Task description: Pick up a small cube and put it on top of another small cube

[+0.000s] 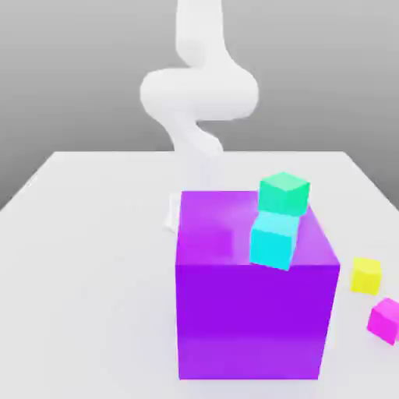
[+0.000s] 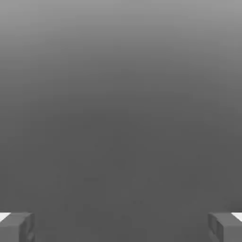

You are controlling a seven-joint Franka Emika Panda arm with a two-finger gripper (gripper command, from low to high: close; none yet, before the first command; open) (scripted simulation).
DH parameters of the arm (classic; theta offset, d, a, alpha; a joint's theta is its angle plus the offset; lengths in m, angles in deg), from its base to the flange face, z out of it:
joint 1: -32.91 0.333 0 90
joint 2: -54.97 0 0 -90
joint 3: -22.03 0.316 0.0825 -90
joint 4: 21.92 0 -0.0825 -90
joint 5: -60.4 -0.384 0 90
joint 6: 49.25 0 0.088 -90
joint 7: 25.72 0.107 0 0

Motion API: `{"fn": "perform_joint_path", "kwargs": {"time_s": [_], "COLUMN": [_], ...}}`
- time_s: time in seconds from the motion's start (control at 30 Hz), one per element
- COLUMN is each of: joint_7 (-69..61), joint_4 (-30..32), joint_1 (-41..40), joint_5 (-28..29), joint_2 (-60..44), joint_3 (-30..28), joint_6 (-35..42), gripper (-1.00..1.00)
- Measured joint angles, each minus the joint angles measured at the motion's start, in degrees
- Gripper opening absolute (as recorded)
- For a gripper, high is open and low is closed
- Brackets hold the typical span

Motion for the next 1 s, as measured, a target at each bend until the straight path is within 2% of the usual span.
{"fn": "perform_joint_path", "kwargs": {"time_s": [0.43, 0.57, 0.67, 0.77, 0.93, 0.97, 1.0], "joint_7": [-11.09, -12.49, -12.01, -9.45, -2.66, -2.01, -2.01], "joint_4": [11.76, 15.36, 18.02, 19.47, 17.6, 17.34, 17.34], "joint_1": [17.28, 21.69, 26.44, 29.91, 37.04, 37.95, 37.95], "joint_5": [-1.91, 0.26, 4.03, 9.74, 19.08, 19.92, 19.92], "joint_2": [-27.07, -35.49, -42.04, -48.65, -59.08, -60.2, -60.2], "joint_3": [11.96, 16.49, 18.76, 17.91, 9.18, 8.09, 8.09], "joint_6": [-15.1, -19.75, -23.16, -26.87, -34.63, -35.53, -35.53], "gripper": [0.0, 0.0, 0.0, 0.0, 0.0, -1.0, -1.0]}}
